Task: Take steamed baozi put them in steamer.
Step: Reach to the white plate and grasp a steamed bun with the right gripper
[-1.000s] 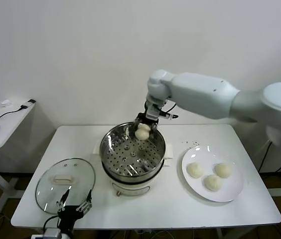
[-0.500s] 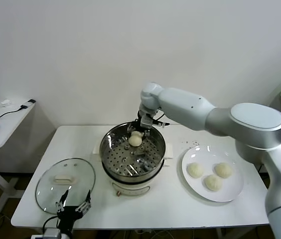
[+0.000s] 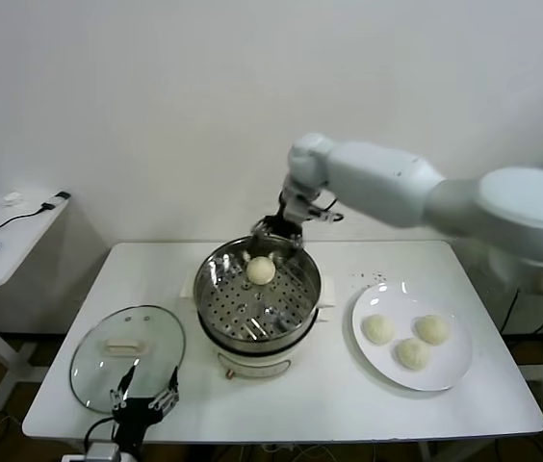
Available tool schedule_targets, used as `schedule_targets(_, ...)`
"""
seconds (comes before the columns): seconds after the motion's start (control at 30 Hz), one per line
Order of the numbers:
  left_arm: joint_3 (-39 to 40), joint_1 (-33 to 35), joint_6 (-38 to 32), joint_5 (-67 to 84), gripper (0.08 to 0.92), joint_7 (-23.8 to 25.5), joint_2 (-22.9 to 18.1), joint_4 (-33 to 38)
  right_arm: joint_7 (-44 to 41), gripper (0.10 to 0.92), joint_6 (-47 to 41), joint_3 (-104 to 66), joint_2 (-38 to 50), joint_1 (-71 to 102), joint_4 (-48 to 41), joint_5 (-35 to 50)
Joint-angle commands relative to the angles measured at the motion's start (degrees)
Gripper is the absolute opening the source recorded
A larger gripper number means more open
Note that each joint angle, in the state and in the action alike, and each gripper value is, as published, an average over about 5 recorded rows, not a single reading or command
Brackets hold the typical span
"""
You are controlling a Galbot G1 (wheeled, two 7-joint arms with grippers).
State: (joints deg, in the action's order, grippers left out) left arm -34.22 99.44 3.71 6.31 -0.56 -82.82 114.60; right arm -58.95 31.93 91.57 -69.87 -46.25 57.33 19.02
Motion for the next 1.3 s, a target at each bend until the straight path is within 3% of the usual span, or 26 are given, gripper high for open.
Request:
schedule_targets(0.03,0.2,0.1,0.0,-0.2,0.823,0.0,0.1,0.4,0.1,0.823,-30.1,28.0,21.3,-24.0,20.1,21.8)
schedule_targets(0.2,0.3,-0.5,0.0,0.1,0.823,0.0,0.4,0.1,8.9,0.823,-45.6,35.8,30.3,-23.4,35.7,24.4)
schedule_targets(0.33,0.2,-0.8,0.0,0.2,0.823,0.0,0.5,-0.3,15.5,0.823,-52.2,30.6,32.9,-13.2,38.0,26.9)
schedule_targets(0.8,-0.2,-0.4,0.0,0.2,0.823,-0.1,0.4,-0.6,18.2,0.823,-55.9,5.7,26.0,19.3,18.5,17.0)
schedule_targets(1.3,-0.4,0.1,-1.0,-0.6,0.823,-0.4,0.3,-1.7,16.0,0.823,-51.7,-2.6,19.2,26.2,7.5,13.6)
